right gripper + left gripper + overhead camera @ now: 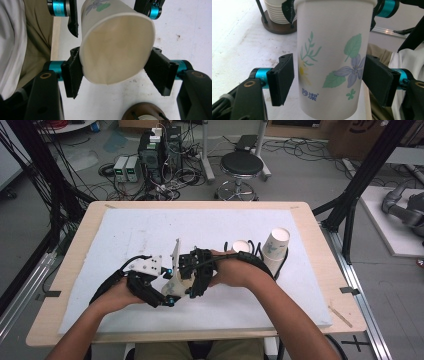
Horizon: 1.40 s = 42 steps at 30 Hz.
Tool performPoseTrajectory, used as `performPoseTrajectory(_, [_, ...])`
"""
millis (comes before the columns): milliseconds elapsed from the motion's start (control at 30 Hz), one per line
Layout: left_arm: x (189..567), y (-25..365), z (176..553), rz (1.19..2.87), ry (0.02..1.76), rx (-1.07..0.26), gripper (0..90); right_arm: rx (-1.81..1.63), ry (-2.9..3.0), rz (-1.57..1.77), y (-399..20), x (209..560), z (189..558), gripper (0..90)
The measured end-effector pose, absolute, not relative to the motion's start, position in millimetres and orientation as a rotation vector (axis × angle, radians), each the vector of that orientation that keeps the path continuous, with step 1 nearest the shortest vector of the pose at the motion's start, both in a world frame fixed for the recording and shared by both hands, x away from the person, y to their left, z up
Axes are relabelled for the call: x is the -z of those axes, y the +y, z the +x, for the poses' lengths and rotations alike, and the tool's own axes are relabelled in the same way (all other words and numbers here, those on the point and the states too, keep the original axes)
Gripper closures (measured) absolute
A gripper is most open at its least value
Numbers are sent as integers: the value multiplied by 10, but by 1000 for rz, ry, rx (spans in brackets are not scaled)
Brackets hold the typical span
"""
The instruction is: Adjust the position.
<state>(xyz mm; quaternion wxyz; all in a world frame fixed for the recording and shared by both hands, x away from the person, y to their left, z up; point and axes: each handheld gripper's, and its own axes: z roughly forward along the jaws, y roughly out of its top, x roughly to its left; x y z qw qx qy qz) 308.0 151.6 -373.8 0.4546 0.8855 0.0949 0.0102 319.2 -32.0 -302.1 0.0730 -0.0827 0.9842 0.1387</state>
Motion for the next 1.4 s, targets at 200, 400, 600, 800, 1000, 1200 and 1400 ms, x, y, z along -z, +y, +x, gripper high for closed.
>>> performPoseTrajectory(200, [3751,1494,3085,2191,239,-18,303,-378,2962,-263,-280,3013,3186,352])
performPoseTrajectory(400, [3757,1484,3085,2201,225,-18,347,-339,2964,-264,-250,3024,3178,350])
performPoseTrajectory(600, [3764,1469,3082,2206,214,-14,365,-338,2973,-266,-244,3029,3180,350])
performPoseTrajectory(800, [3771,1464,3080,2201,212,-10,370,-352,2985,-259,-250,3020,3182,351])
performPoseTrajectory(1000, [3816,1514,3088,2116,250,5,351,-409,2991,-200,-262,2993,3207,284])
performPoseTrajectory(1200, [3897,1614,3119,2060,317,-14,350,-703,2966,-44,-410,2909,3256,222])
performPoseTrajectory(1400, [3962,1726,3156,1969,383,-64,340,-962,2872,99,-720,2902,3303,222])
